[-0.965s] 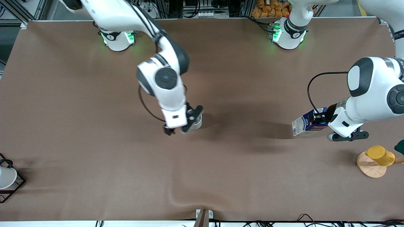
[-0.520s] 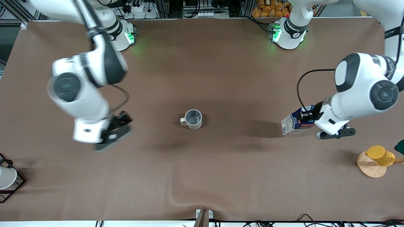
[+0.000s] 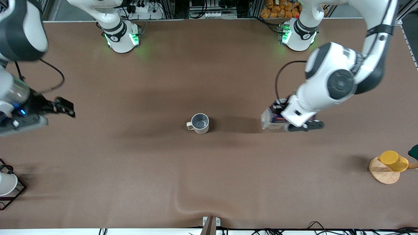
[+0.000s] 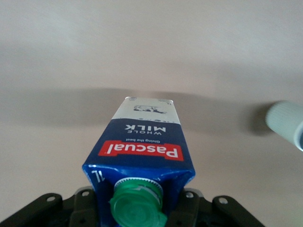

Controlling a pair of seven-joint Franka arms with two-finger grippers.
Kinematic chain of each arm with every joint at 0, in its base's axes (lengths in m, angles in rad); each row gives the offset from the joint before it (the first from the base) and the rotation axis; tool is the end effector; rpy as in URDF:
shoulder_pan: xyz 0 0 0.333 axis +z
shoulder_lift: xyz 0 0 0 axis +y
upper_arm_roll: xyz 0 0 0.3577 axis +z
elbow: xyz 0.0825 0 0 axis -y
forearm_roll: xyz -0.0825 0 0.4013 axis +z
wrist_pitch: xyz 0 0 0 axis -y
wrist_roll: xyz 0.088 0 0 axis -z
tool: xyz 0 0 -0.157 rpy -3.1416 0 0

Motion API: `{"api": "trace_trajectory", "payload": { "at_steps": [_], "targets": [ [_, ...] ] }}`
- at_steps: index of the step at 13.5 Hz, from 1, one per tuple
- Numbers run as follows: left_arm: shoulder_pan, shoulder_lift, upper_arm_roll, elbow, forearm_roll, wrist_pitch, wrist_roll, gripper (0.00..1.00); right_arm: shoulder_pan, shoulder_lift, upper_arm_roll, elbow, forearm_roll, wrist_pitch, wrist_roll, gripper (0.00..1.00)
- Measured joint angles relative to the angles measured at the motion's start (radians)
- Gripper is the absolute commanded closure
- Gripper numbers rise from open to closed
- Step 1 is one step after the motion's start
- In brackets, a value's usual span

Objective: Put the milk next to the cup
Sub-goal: 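Withdraw the right gripper while the left gripper lifts the milk carton, then carry the milk carton beside the mug with the left gripper and release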

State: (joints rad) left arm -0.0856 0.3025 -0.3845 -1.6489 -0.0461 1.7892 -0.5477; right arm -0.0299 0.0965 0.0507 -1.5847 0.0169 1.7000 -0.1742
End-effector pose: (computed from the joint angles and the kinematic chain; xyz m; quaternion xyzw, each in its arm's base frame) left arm 0.5843 -0.2811 0.4221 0.9932 0.0491 -0.0995 0.0343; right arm 0.6153 0.0140 0.5637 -0.9953 -0.0962 -0.0103 0.0101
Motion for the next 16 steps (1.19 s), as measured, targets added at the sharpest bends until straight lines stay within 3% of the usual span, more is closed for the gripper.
{"api": "trace_trajectory", "payload": {
  "at_steps": [3, 9, 12, 16],
  "targets": [
    [-0.143, 0.012, -0.018, 0.001, 0.0, 0.009, -0.153, 0.48, -0.001, -0.107, 0.011, -0.032, 0.0, -0.139, 0.176, 0.0],
    [-0.407, 0.154, -0.011, 0.146, 0.029, 0.068, -0.416, 0.5, -0.029, -0.122, 0.01, -0.038, -0.001, -0.146, 0.229, 0.0],
    [-0.468, 0.226, -0.008, 0.163, 0.047, 0.155, -0.451, 0.5, -0.042, -0.121, 0.009, -0.038, 0.0, -0.145, 0.213, 0.0],
    [-0.485, 0.246, -0.006, 0.174, 0.055, 0.175, -0.452, 0.5, -0.045, -0.113, 0.008, -0.038, -0.001, -0.141, 0.184, 0.0]
  ]
}}
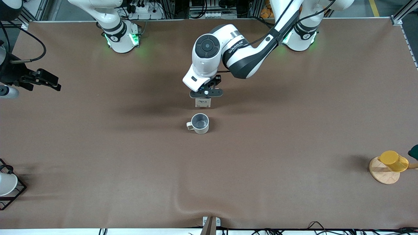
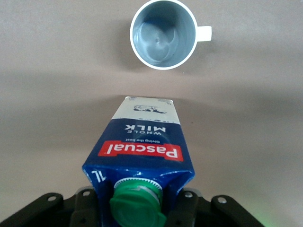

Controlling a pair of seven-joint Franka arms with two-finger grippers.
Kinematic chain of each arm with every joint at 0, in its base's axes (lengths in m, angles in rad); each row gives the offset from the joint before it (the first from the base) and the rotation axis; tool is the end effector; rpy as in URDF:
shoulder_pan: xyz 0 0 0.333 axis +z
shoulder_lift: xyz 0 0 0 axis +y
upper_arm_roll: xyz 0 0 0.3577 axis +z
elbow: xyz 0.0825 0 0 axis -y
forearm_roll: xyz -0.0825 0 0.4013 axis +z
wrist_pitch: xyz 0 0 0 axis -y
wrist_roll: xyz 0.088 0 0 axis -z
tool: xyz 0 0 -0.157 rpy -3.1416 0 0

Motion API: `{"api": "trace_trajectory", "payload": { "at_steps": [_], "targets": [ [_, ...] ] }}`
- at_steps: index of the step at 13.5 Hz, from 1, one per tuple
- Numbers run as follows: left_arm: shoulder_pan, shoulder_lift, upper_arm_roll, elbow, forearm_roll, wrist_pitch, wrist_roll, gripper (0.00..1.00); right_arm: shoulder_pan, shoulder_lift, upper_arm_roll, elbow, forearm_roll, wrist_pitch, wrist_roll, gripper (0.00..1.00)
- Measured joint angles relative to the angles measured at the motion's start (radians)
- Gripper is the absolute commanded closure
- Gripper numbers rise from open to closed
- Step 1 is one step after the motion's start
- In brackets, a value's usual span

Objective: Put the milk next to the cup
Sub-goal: 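Carry the milk carton beside the mug with the left gripper and release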

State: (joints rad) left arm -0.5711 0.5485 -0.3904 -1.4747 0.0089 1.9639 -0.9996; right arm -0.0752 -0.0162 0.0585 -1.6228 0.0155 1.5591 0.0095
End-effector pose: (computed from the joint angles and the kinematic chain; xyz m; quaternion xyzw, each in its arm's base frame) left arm 0.4545 -0.5739 0.3564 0.9944 0.0422 -0.0852 0.0452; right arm 0.5611 -0.0067 0.5991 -0.9996 0.0132 0.0237 0.0074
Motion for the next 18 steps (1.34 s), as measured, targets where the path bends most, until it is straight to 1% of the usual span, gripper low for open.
{"api": "trace_trajectory", "payload": {
  "at_steps": [6, 11, 18],
  "targets": [
    [-0.008, 0.038, 0.004, 0.005, 0.015, 0.014, -0.001, 0.5, -0.003, 0.02, 0.0, 0.035, 0.0, 0.009, -0.002, 0.0],
    [-0.029, 0.055, 0.041, 0.012, 0.025, 0.016, -0.023, 0.5, -0.008, 0.025, -0.001, 0.057, 0.0, 0.009, -0.002, 0.0],
    [-0.049, 0.065, 0.043, 0.013, 0.053, 0.019, -0.038, 0.49, -0.026, 0.025, -0.001, 0.076, 0.0, 0.007, -0.002, 0.0]
  ]
}}
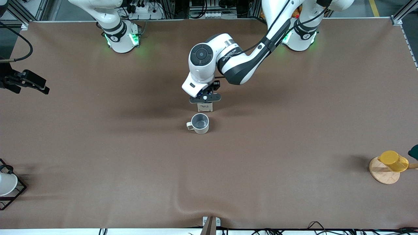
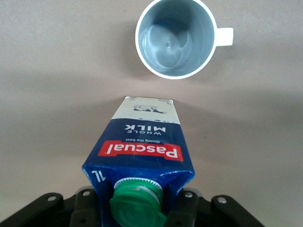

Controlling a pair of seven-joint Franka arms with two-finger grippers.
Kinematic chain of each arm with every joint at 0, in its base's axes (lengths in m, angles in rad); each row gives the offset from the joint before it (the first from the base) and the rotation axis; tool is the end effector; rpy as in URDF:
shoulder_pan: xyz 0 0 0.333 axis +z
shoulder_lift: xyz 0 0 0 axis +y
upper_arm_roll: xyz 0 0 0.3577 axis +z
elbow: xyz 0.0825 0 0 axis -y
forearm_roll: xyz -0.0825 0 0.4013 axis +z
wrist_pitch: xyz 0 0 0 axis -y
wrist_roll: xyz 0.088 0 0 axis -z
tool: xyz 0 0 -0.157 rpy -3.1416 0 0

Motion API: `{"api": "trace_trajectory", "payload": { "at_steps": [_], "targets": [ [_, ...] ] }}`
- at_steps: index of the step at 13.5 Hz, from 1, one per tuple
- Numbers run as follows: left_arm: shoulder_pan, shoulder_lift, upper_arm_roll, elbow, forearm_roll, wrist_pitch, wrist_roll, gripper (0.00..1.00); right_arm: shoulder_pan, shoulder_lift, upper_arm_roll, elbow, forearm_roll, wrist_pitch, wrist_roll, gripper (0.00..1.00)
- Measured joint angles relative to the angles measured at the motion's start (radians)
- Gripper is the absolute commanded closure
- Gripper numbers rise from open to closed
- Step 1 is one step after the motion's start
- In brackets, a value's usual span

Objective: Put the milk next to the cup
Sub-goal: 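Carry the milk carton beside the mug with the left gripper and release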

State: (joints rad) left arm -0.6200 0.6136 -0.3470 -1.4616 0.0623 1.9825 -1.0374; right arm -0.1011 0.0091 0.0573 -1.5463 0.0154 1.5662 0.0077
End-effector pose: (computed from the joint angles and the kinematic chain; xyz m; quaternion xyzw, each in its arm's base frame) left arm 0.4570 -0.5804 0.3121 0.9959 0.0483 -0.0753 0.0144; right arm 0.5750 -0.0229 0.6226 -0.9996 0.0257 -0.0056 0.0079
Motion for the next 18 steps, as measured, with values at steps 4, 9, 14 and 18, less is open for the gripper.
{"api": "trace_trajectory", "payload": {
  "at_steps": [4, 9, 14, 18],
  "targets": [
    [-0.008, 0.015, 0.0, 0.0, 0.018, 0.022, 0.0, 0.47, 0.0, 0.0, 0.0, 0.002, 0.0, 0.0, 0.0, 0.0],
    [-0.009, 0.017, 0.001, 0.005, 0.039, 0.024, -0.001, 0.0, 0.0, 0.0, 0.0, 0.003, 0.0, -0.001, 0.0, 0.0],
    [-0.01, 0.016, 0.001, 0.02, 0.069, 0.025, -0.003, 0.0, 0.0, 0.0, 0.0, 0.004, 0.0, -0.018, 0.0, 0.0],
    [0.003, -0.042, 0.002, 0.051, 0.069, 0.024, -0.011, 0.0, -0.001, 0.0, 0.0, 0.006, 0.0, -0.02, 0.0, 0.0]
  ]
}}
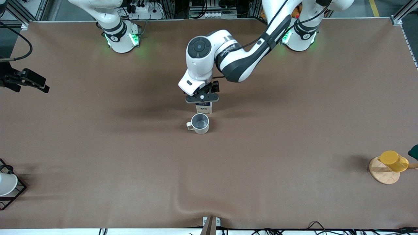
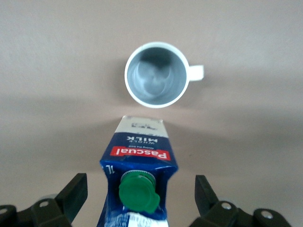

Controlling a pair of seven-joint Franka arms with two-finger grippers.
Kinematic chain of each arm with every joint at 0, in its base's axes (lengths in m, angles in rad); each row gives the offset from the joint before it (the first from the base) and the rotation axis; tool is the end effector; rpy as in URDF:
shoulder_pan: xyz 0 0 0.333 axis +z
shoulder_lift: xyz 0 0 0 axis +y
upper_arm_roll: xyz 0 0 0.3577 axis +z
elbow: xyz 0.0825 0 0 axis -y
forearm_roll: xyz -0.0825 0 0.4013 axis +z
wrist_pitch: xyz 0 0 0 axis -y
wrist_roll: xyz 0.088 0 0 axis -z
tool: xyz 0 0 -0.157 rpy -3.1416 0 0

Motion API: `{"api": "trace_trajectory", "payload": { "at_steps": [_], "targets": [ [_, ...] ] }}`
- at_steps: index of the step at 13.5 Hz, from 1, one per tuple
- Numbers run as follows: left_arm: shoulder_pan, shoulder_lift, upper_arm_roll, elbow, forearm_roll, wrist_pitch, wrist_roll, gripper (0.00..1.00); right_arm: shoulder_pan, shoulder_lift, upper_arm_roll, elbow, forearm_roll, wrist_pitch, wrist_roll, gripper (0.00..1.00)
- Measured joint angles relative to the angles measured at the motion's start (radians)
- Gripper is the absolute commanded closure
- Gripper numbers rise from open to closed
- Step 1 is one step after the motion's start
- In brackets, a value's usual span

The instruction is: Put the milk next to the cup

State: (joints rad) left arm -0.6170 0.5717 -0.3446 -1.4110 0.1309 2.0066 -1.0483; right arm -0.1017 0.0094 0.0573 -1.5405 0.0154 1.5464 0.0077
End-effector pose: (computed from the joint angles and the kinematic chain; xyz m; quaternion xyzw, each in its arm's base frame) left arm 0.4794 -0.5837 0.3675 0.9981 0.0454 -0.0109 0.0408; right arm 0.5723 -0.0231 0.6235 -0.9996 0.0259 0.0016 0.0080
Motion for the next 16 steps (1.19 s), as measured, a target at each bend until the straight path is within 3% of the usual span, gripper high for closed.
{"api": "trace_trajectory", "payload": {
  "at_steps": [6, 10, 16],
  "targets": [
    [0.179, -0.204, 0.008, 0.006, -0.001, -0.167, 0.008, 0.0, -0.001, 0.001, 0.0, 0.001, 0.0, 0.0, 0.0, 0.0],
    [0.378, -0.253, 0.009, -0.016, -0.001, -0.3, 0.2, 0.0, -0.003, 0.002, 0.0, 0.001, 0.001, -0.001, 0.0, 0.0],
    [0.582, -0.337, 0.008, -0.089, -0.001, -0.312, 0.46, 0.0, -0.005, 0.006, 0.001, 0.001, 0.001, -0.001, 0.0, 0.0]
  ]
}}
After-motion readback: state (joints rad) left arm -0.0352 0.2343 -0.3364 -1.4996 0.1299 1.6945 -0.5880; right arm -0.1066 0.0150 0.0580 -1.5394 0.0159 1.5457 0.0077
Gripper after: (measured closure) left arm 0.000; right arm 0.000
